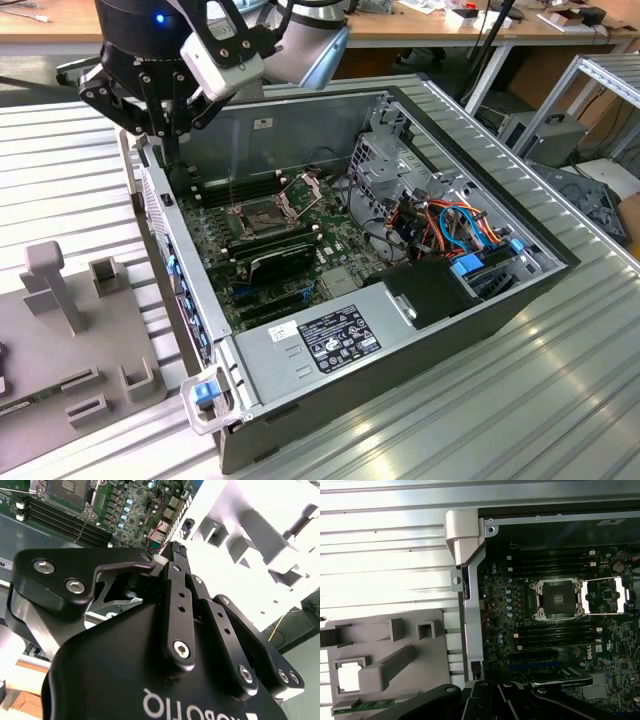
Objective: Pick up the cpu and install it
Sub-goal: 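Reach for the cpu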
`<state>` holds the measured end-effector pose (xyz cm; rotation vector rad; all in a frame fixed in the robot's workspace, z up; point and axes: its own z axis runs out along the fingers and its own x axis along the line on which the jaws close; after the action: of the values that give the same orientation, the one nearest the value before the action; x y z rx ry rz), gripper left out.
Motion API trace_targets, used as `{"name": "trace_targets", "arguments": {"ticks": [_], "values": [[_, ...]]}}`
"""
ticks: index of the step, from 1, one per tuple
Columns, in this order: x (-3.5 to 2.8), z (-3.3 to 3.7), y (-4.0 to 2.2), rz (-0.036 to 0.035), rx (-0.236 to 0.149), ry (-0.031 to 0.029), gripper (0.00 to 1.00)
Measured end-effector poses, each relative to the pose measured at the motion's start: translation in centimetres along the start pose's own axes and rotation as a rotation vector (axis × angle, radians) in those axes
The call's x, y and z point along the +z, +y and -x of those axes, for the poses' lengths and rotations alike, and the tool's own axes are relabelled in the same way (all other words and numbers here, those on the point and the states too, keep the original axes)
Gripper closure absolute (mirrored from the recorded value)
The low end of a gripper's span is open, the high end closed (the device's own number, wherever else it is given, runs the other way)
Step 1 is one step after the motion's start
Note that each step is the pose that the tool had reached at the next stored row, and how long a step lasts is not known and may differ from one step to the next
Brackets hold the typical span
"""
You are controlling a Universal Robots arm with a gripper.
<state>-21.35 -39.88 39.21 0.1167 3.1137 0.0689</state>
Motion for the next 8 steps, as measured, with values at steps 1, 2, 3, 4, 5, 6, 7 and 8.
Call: {"name": "trace_targets", "arguments": {"ticks": [1,2,3,4,5,6,7,8], "values": [[-0.01,-0.18,-0.01,0.0000,0.000,0.0000,0.89],[-0.01,-0.42,-0.03,0.0000,0.000,-0.0001,0.89],[-0.02,-0.72,-0.05,-0.0001,0.000,0.0000,0.89],[-0.03,-1.07,-0.08,0.0000,0.000,0.0000,0.89],[-0.03,-1.34,-0.10,0.0000,0.000,0.0000,0.89],[-0.04,-1.63,-0.12,0.0000,0.000,0.0000,0.89],[-0.04,-1.77,-0.13,0.0000,0.000,-0.0001,0.89],[-0.05,-1.85,-0.14,0.0000,0.000,0.0000,0.89]]}}
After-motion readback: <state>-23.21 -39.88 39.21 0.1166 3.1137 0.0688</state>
